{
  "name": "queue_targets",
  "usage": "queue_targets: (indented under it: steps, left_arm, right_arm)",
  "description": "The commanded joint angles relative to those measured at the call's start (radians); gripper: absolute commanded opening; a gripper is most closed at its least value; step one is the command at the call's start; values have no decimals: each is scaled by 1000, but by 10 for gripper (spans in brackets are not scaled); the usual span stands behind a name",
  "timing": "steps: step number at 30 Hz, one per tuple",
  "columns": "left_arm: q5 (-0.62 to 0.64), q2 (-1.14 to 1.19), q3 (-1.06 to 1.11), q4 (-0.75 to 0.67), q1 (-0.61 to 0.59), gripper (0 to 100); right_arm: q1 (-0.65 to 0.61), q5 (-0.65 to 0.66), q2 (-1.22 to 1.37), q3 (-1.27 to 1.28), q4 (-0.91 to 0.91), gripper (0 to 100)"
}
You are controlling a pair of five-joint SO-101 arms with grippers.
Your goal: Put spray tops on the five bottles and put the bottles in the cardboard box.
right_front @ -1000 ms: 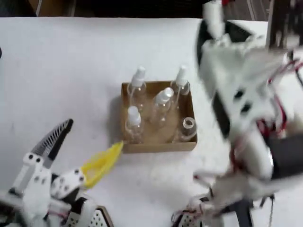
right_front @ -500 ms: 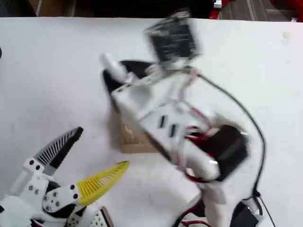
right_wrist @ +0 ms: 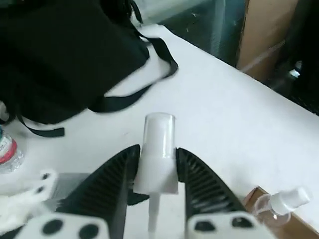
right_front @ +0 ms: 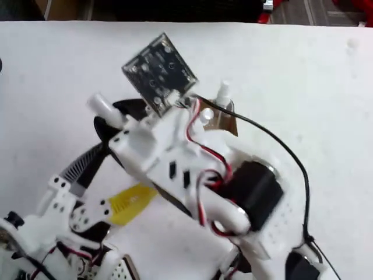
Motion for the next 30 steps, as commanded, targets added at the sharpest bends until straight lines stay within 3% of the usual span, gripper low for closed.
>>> queue_targets:
  steps: [1, 9, 14, 18, 23, 26, 30]
  left_arm:
    - [40, 5, 51, -97, -68, 373]
    - [44, 5, 137, -169, -150, 373]
    - [38, 5, 137, -167, -154, 373]
    - [38, 5, 117, -110, -151, 373]
    - [35, 4, -12, 78, -160, 375]
    - [-61, 4, -61, 169, -165, 376]
    - [-166, 4, -34, 176, -254, 373]
  right_arm:
    - [-35, -9, -81, 9, -19, 15]
    - [-58, -2, -237, 115, -25, 15]
    - [15, -2, -272, 126, -51, 15]
    - [148, 2, -248, 123, -102, 15]
    - [364, 137, -266, 124, -216, 15]
    - [476, 183, -285, 126, -239, 15]
    - [607, 184, -309, 127, -191, 15]
